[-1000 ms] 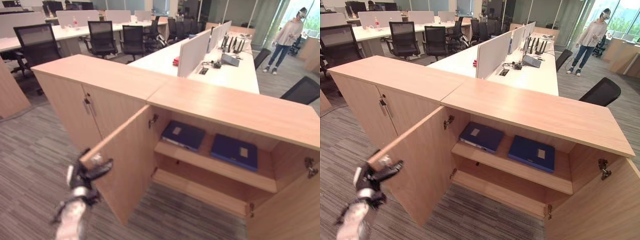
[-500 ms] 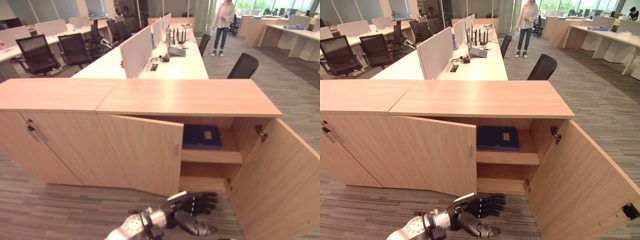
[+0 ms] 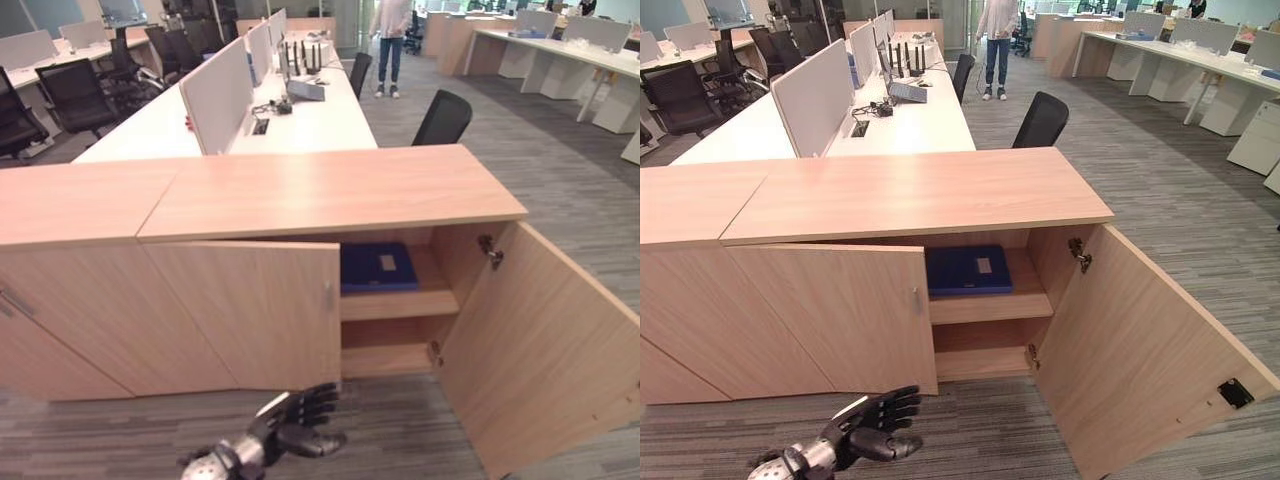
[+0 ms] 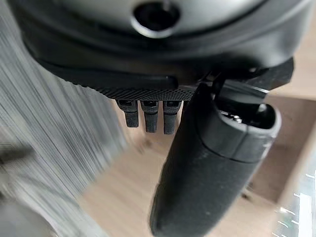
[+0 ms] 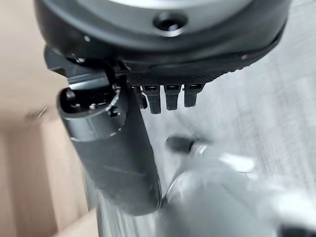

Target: Put the empty folder in the office cabinet

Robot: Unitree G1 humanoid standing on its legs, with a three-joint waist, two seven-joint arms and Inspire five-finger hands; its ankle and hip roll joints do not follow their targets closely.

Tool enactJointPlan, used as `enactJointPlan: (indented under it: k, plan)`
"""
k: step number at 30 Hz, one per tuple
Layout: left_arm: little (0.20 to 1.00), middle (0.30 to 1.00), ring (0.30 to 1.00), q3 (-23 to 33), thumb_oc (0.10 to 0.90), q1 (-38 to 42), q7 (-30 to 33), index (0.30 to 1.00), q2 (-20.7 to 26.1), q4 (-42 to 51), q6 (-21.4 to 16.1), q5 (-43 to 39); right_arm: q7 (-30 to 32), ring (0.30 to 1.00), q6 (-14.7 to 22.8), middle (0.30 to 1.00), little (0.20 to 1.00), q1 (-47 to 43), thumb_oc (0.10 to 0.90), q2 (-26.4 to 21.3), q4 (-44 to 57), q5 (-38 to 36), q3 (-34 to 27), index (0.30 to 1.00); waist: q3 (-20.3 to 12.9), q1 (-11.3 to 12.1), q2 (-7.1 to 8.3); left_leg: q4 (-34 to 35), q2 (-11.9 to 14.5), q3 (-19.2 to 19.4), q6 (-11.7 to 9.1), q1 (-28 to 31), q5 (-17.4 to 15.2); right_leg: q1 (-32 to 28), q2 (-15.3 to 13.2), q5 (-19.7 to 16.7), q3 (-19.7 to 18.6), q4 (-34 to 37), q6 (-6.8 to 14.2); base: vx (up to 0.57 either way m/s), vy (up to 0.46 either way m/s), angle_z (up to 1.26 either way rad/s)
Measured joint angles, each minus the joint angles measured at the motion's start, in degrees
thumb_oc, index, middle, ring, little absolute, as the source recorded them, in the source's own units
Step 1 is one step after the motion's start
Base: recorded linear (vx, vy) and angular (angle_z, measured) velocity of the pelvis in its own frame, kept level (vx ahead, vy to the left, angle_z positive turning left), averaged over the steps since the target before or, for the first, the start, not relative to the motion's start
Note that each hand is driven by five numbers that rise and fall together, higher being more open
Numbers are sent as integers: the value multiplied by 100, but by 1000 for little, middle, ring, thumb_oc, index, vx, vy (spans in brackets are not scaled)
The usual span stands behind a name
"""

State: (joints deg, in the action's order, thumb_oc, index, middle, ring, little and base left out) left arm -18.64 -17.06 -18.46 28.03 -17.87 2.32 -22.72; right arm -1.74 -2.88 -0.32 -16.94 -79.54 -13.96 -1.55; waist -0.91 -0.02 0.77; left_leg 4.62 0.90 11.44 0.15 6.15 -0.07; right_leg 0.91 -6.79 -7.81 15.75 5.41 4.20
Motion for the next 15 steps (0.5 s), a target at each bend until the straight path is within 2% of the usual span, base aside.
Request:
enactJointPlan:
  k: [1,2,3,5,6,7,8,9,12,15]
  plan:
    - [900,900,900,269,800,224,82,900,-413,-1290,-114,135,79,900,-13,900,900,0,800,-197,2,-212,-17,900,-4,4,-19,-1,5,94,3,30,-27,5,8,2,-86,0,-4,8,-43,-24]
    - [900,900,900,316,800,325,232,900,-541,-1790,4,245,85,900,4,900,900,-15,800,-279,11,-286,-16,900,-16,-11,-37,-1,6,118,10,33,-32,10,10,0,-108,1,-6,-13,-43,-19]
    - [900,900,900,282,800,345,293,900,-583,-2121,29,420,104,900,16,900,900,-33,800,-330,10,-334,-59,900,9,-109,24,-1,8,114,0,26,-39,30,17,1,-106,0,-7,-11,-28,-5]
    - [900,900,900,376,800,615,458,900,-917,-3361,-90,890,146,900,62,900,900,-43,800,-429,35,-428,-171,900,-20,-151,14,-2,16,163,-1,34,-38,46,33,1,-151,0,-12,-4,-22,-12]
    - [900,900,900,397,800,684,563,900,-1092,-3997,-148,1137,213,900,94,900,900,14,800,-464,47,-417,-170,900,3,-251,99,-4,26,257,-31,43,-55,88,110,-15,-267,0,4,5,-24,-25]
    - [900,900,900,730,800,919,669,900,-1333,-4666,-320,1185,214,900,138,900,900,28,800,-494,74,-415,-168,900,-11,-318,81,-5,20,263,-33,66,-56,84,117,-19,-303,-1,-1,4,-14,-26]
    - [900,900,900,824,800,1171,822,900,-1447,-5134,-322,1207,223,900,168,900,900,-19,800,-510,85,-415,-167,900,-42,-311,29,-4,31,328,-27,96,-66,73,115,-11,-334,-1,-10,8,-14,-48]
    - [900,900,900,798,800,1364,966,900,-1468,-5367,-275,1506,283,900,169,900,900,37,800,-537,92,-409,-147,900,-29,-382,102,-23,58,540,-44,123,-114,124,126,2,-440,-1,-45,11,-17,-51]
    - [900,900,900,800,800,1531,1159,900,-1493,-5630,-267,1847,283,900,173,900,900,47,800,-599,171,-408,-141,900,-83,-606,70,-24,93,751,-56,133,-176,222,159,-4,-506,-2,-54,27,-21,-49]
    - [900,900,900,825,800,1477,1202,900,-1514,-5629,-273,1871,331,900,68,900,900,308,800,-742,227,-408,-153,900,-104,-659,25,-40,126,990,-26,225,-237,253,233,-77,-674,-2,-132,23,-25,-50]
